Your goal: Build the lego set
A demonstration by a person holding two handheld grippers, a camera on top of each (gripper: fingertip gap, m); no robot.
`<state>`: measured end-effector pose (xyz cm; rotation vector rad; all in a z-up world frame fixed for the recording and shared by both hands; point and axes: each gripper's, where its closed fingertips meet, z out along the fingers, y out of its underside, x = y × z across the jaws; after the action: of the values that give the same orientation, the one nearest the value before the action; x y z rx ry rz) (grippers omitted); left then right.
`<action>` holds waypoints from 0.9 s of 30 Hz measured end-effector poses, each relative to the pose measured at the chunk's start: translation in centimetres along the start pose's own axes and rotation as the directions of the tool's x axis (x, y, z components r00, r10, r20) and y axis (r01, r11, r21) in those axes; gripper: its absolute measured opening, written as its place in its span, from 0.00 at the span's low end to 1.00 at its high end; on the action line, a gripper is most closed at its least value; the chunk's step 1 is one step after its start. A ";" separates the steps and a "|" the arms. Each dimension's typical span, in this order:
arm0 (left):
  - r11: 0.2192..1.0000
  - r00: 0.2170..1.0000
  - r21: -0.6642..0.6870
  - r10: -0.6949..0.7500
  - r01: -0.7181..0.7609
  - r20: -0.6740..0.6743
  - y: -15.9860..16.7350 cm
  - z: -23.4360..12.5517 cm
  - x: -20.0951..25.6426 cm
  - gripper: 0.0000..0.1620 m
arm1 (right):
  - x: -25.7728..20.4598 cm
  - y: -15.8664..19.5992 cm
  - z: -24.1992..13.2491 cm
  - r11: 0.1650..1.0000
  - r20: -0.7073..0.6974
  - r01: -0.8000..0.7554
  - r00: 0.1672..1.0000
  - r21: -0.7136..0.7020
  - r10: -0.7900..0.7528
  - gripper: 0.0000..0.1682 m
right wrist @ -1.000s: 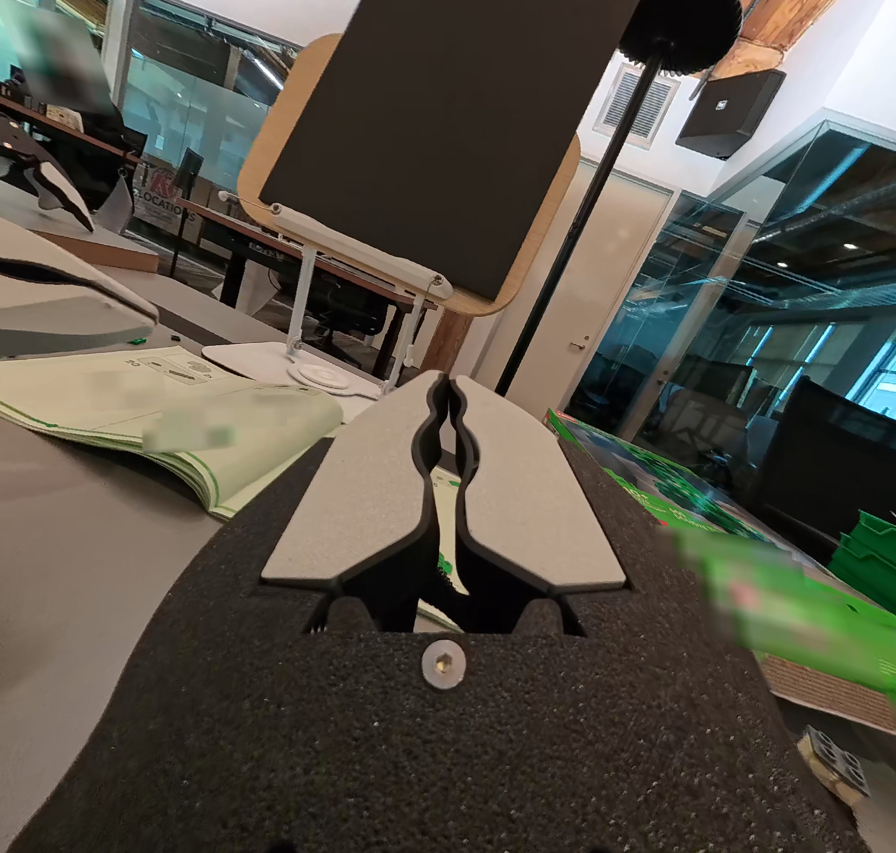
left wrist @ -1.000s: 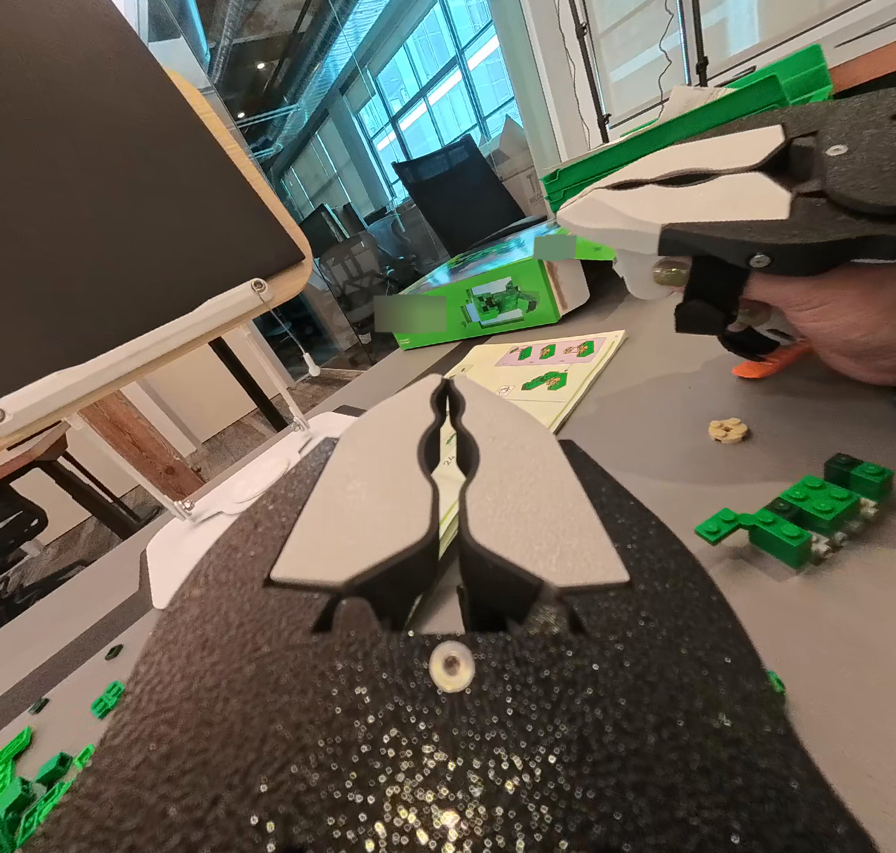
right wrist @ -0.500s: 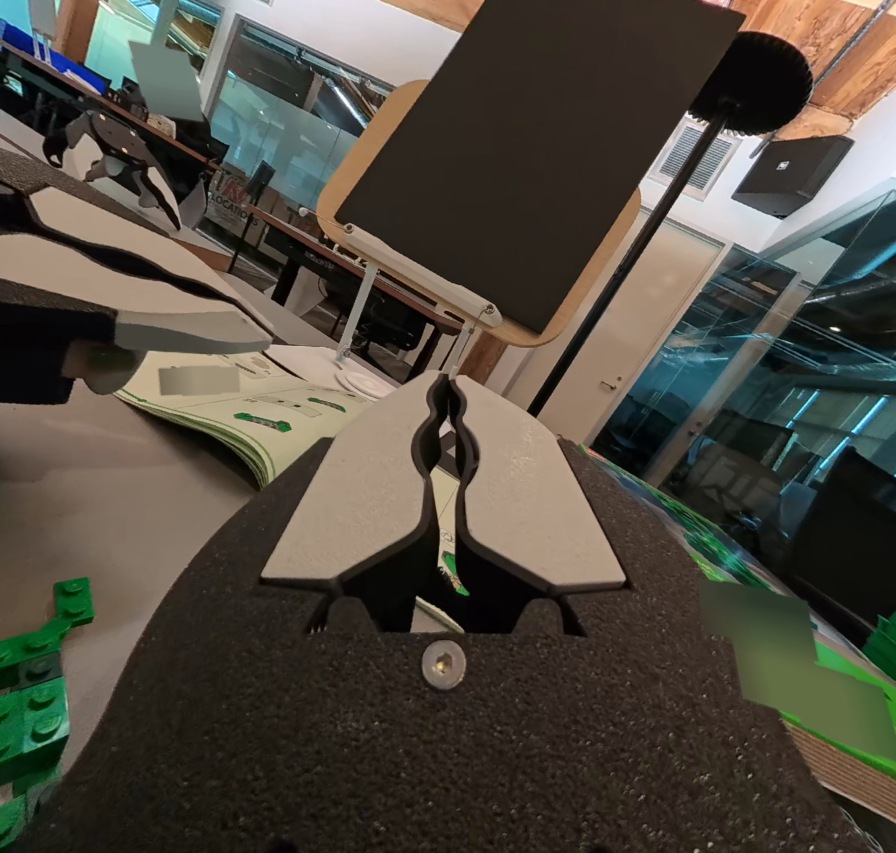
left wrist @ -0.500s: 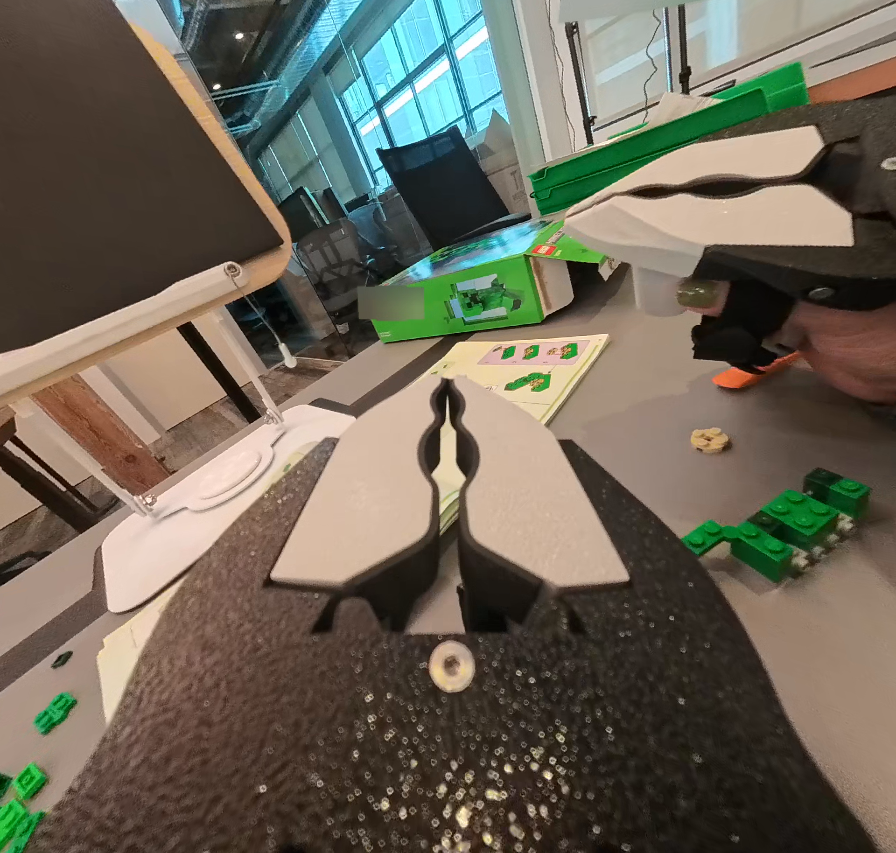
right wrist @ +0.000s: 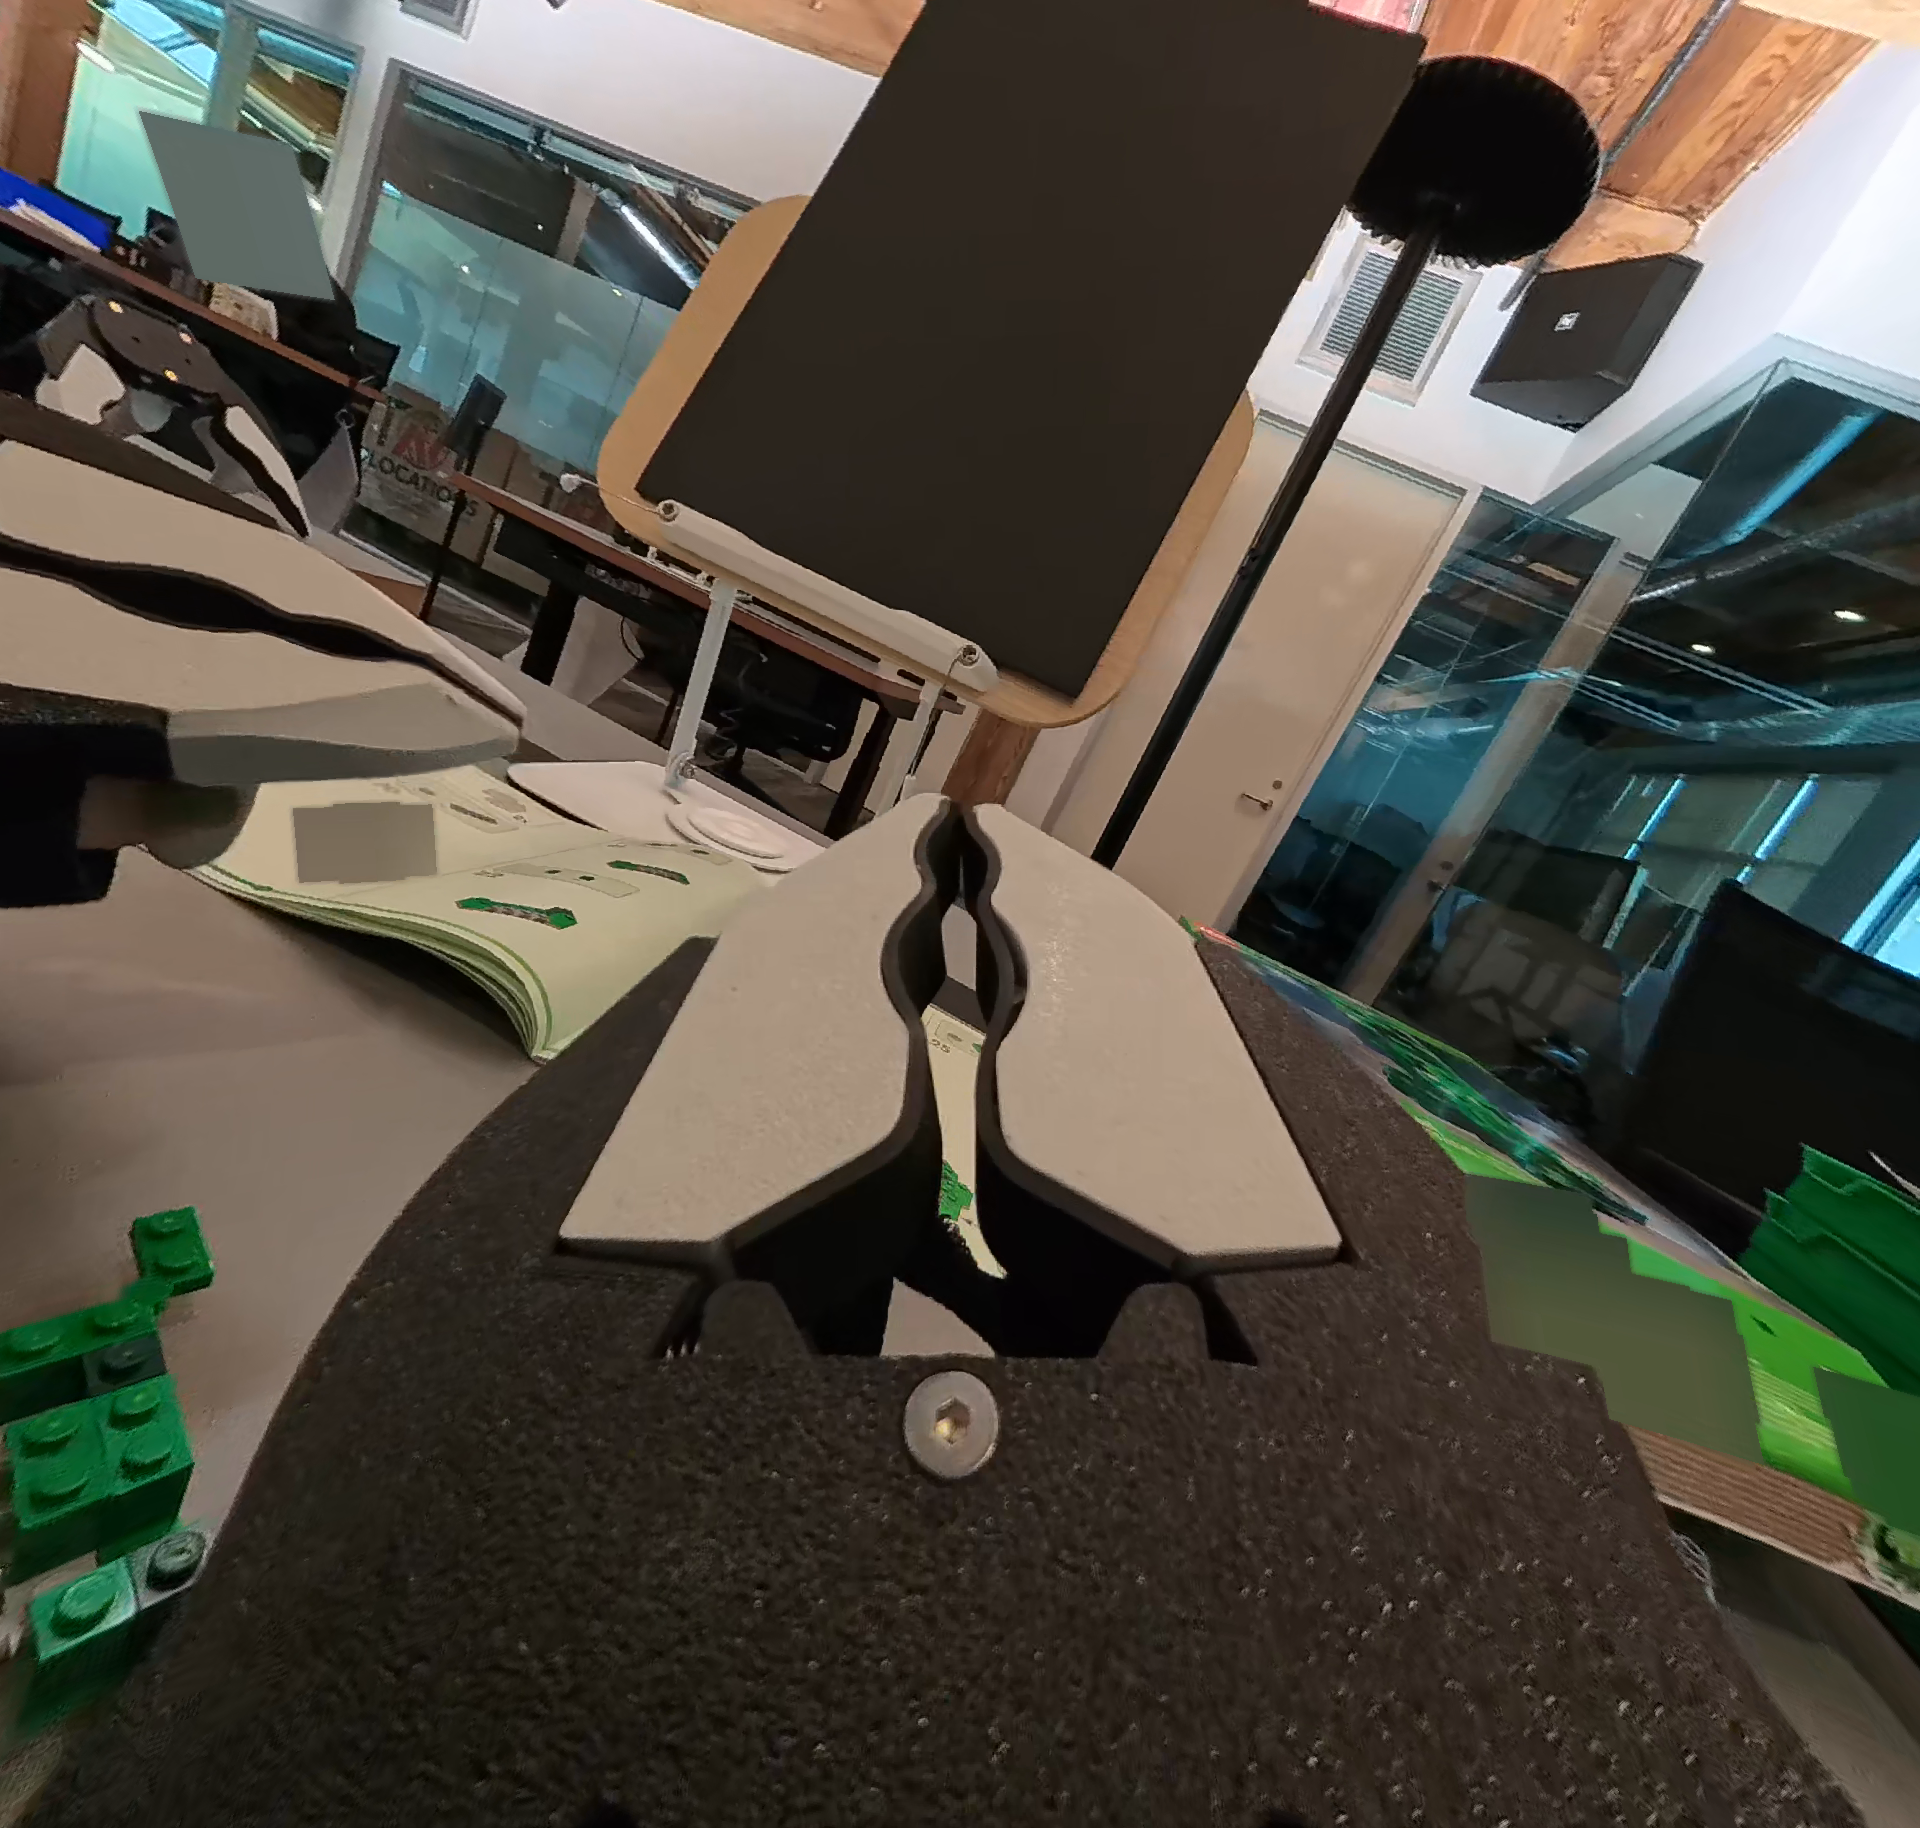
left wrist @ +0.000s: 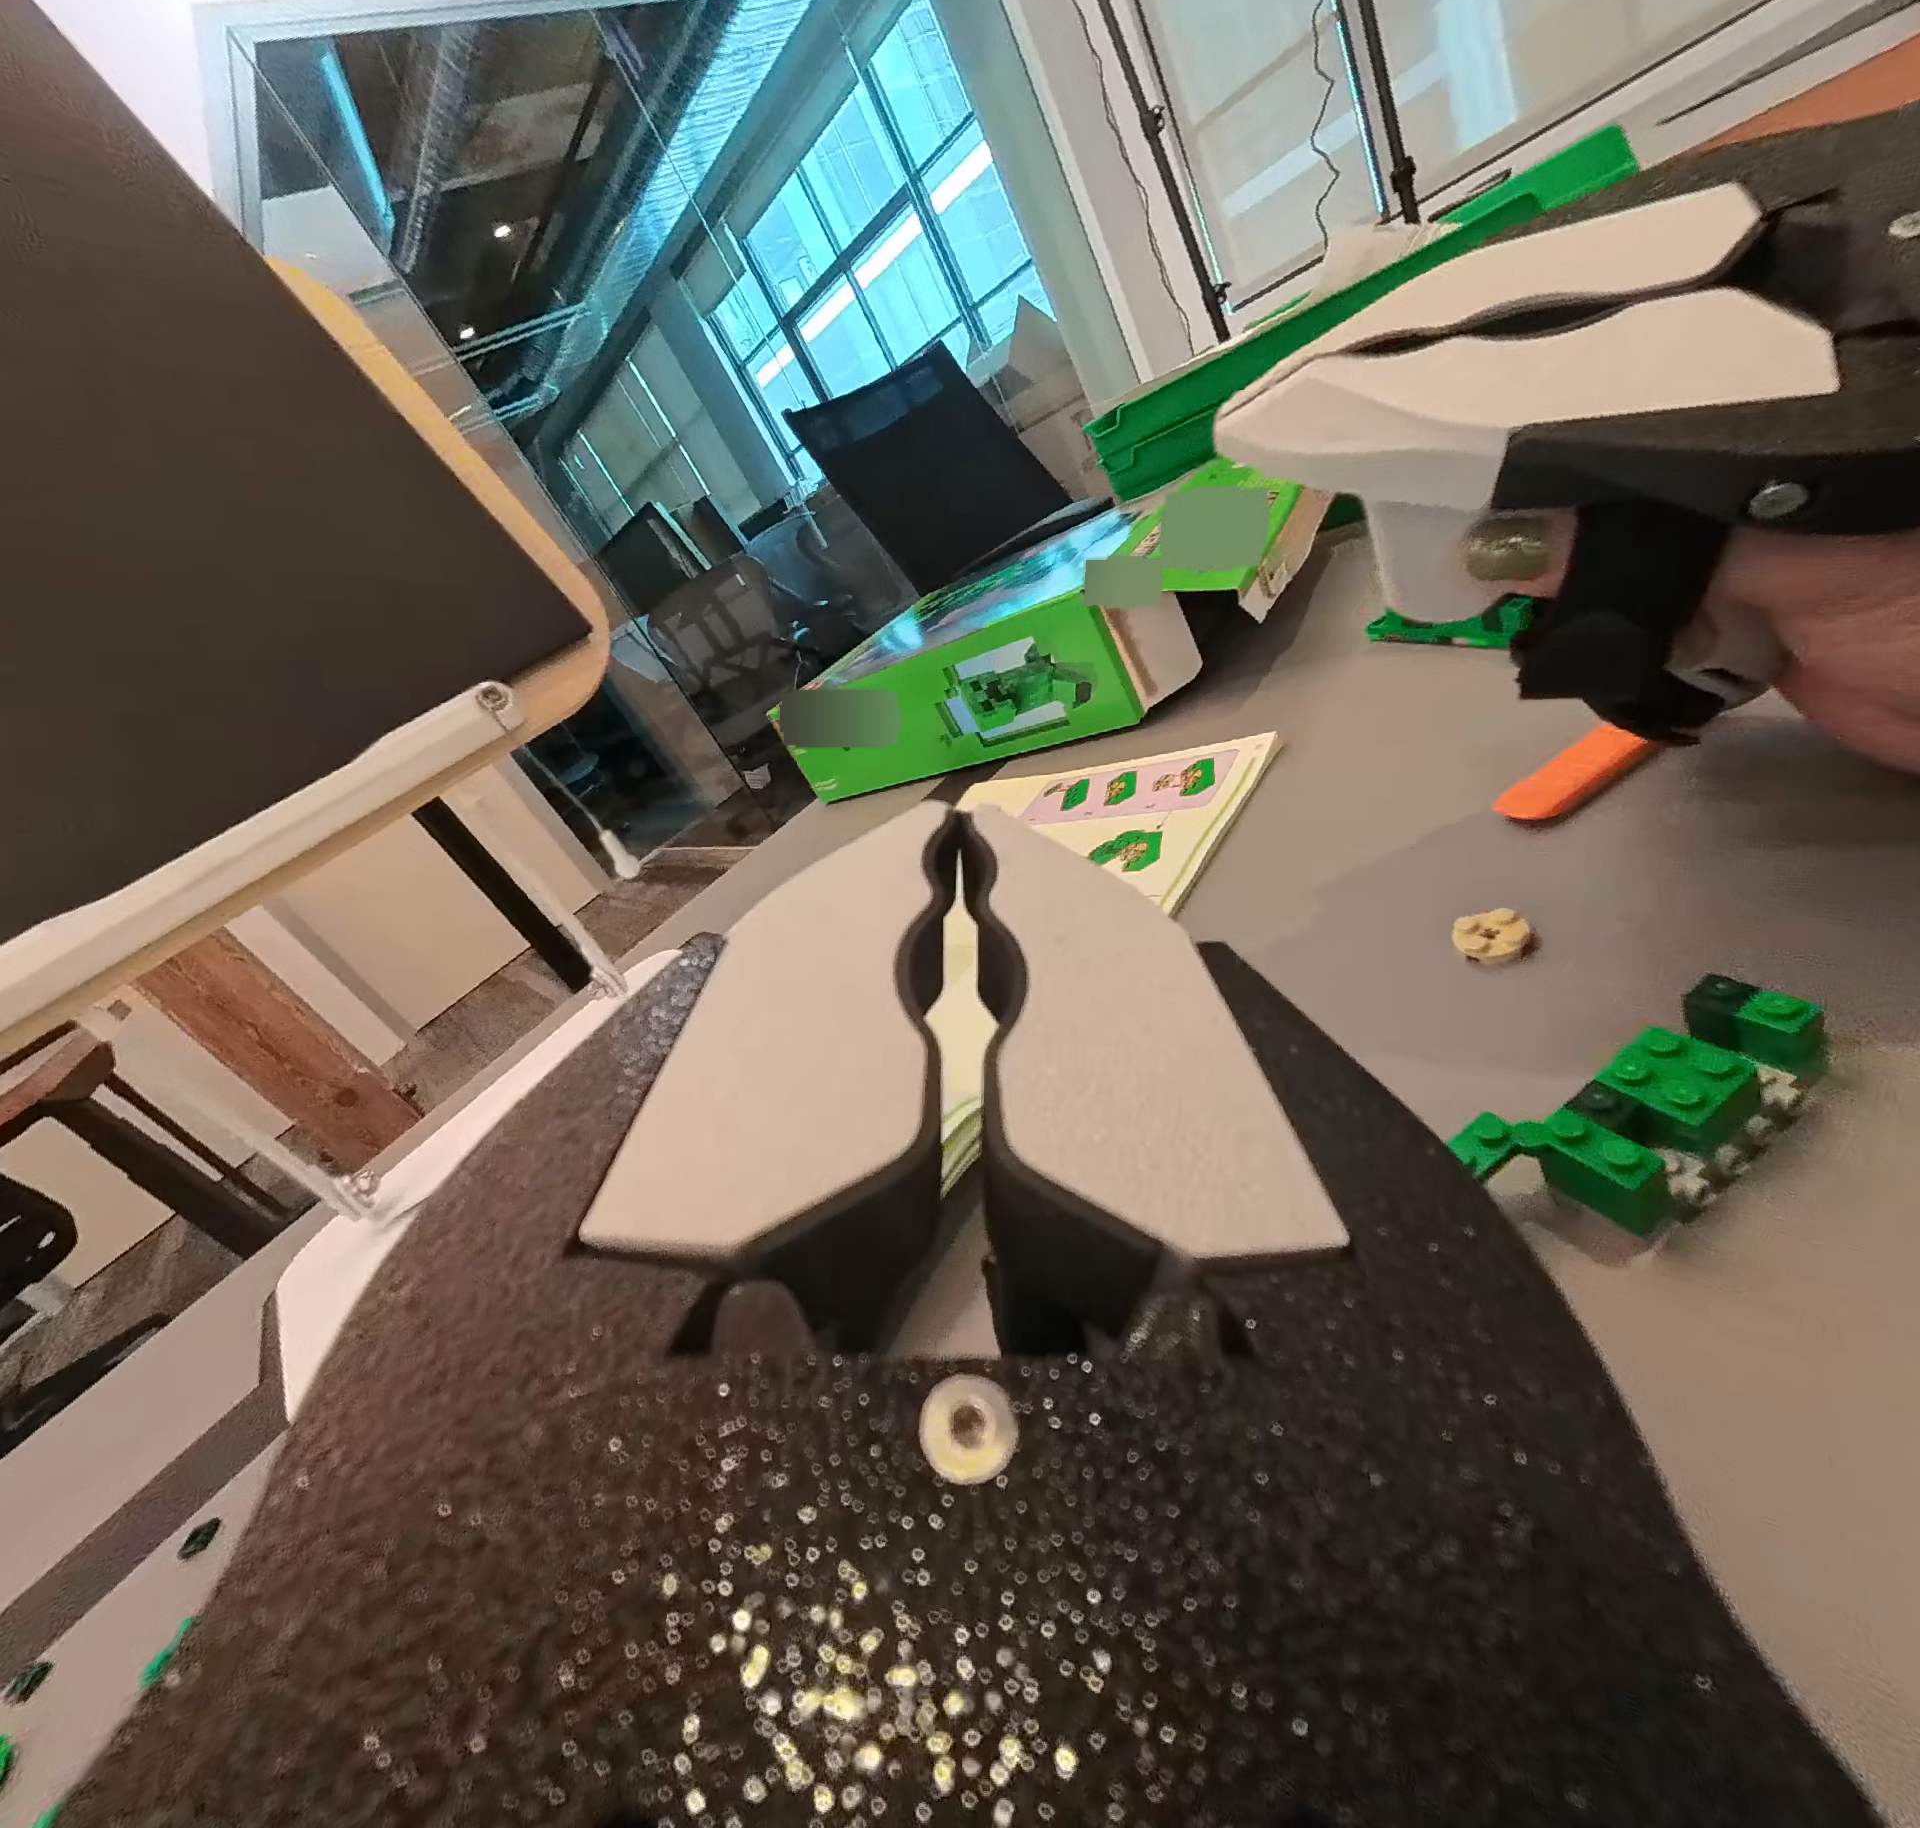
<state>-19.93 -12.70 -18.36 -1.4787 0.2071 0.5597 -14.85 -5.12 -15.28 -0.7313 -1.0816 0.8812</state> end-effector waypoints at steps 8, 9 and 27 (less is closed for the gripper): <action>0.999 0.998 0.015 -0.050 0.051 -0.026 -0.1 -0.1 0.1 0.00 | -1.3 -0.1 0.3 0.997 0.046 0.073 0.996 0.004 -0.073 0.00; 0.998 0.998 0.018 -0.053 0.053 -0.024 -0.2 -0.1 0.1 0.00 | -1.3 -0.2 0.3 0.998 0.047 0.064 0.997 0.010 -0.064 0.00; 0.995 0.995 0.030 -0.095 0.095 0.009 -0.2 -0.5 -0.6 0.00 | -2.5 0.1 0.1 0.996 0.171 -0.084 0.981 -0.040 0.090 0.00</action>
<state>-20.28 -13.35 -17.94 -1.4490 0.1354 0.4861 -15.49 -7.27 -16.36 -0.7438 -1.2274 1.0188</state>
